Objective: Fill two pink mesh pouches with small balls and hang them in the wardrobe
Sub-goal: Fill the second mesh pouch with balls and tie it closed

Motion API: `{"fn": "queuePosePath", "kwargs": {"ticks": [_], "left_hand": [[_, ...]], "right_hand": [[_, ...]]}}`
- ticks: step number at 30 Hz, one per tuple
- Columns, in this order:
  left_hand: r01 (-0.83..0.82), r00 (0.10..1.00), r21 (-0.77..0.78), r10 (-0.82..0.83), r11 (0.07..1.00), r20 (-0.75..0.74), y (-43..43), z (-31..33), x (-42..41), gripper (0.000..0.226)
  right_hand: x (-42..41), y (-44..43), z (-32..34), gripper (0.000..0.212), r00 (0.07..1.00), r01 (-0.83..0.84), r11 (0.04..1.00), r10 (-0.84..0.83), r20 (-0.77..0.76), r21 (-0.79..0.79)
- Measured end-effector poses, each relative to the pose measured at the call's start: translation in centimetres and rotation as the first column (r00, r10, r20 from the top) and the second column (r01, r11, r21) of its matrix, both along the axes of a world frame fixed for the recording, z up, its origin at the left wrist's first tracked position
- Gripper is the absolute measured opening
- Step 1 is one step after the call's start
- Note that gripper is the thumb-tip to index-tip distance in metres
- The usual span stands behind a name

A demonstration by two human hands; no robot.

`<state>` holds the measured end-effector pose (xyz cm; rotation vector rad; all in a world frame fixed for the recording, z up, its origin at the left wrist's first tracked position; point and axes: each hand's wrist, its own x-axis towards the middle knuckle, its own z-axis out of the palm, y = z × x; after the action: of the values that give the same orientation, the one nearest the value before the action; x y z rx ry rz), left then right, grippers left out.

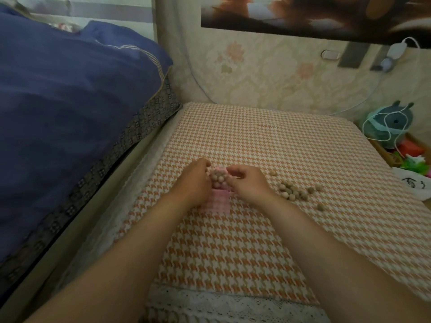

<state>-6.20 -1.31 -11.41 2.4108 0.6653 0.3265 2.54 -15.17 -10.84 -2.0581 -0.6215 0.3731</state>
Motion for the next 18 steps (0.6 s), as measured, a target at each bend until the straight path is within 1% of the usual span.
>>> {"fn": "queuePosePath", "kwargs": {"ticks": [1, 2, 3, 5, 7, 9, 10, 12, 13, 15, 18], "left_hand": [[-0.034, 0.999, 0.065, 0.036, 0.997, -0.039, -0.1, 0.1, -0.3, 0.047], [-0.055, 0.993, 0.095, 0.065, 0.994, -0.1, -0.2, 0.4, -0.6, 0.045], [-0.06, 0.98, 0.101, 0.078, 0.993, -0.182, -0.4, 0.6, -0.9, 0.048], [-0.032, 0.937, 0.097, 0.064, 0.995, -0.345, -1.1, 1.1, -1.5, 0.059], [0.007, 0.907, 0.161, 0.061, 0.987, -0.416, -1.9, 1.6, -1.9, 0.053], [0.031, 0.908, 0.223, 0.066, 0.974, -0.414, -2.5, 1.7, -2.2, 0.043], [0.029, 0.915, 0.218, 0.062, 0.975, -0.4, -2.8, 1.6, -2.3, 0.037], [-0.003, 0.932, 0.13, 0.05, 0.992, -0.358, -3.1, 1.4, -2.7, 0.031], [-0.021, 0.941, 0.072, 0.044, 0.997, -0.337, -3.2, 1.4, -3.0, 0.034], [-0.011, 0.955, -0.01, 0.008, 1.0, -0.297, -3.2, 1.7, -3.7, 0.038], [0.131, 0.965, -0.063, -0.142, 0.989, -0.222, -3.5, 2.3, -4.7, 0.028]], "right_hand": [[0.1, -0.3, 0.1, 0.037, 0.999, -0.006, 0.999, 0.007, 0.045, -0.036], [0.1, -0.6, 0.3, 0.035, 0.996, -0.004, 0.997, 0.01, 0.093, -0.072], [0.0, -0.8, 0.4, 0.031, 0.989, 0.009, 0.995, 0.006, 0.148, -0.097], [-0.5, -1.3, 0.6, 0.016, 0.963, 0.054, 0.991, -0.018, 0.27, -0.125], [-1.1, -1.6, 0.7, 0.004, 0.945, 0.093, 0.982, -0.034, 0.326, -0.166], [-1.8, -1.9, 0.6, 0.004, 0.969, 0.065, 0.966, -0.001, 0.248, -0.25], [-2.2, -2.0, 0.4, 0.013, 0.98, 0.027, 0.953, 0.034, 0.196, -0.3], [-2.8, -2.4, 0.0, 0.033, 0.988, -0.044, 0.935, 0.093, 0.125, -0.352], [-3.1, -2.6, -0.1, 0.04, 0.988, -0.065, 0.936, 0.109, 0.109, -0.347], [-3.6, -3.4, 0.3, 0.044, 0.991, -0.095, 0.949, 0.118, 0.06, -0.301], [-3.8, -4.6, 1.1, 0.045, 0.992, -0.121, 0.968, 0.123, -0.004, -0.218]]}}
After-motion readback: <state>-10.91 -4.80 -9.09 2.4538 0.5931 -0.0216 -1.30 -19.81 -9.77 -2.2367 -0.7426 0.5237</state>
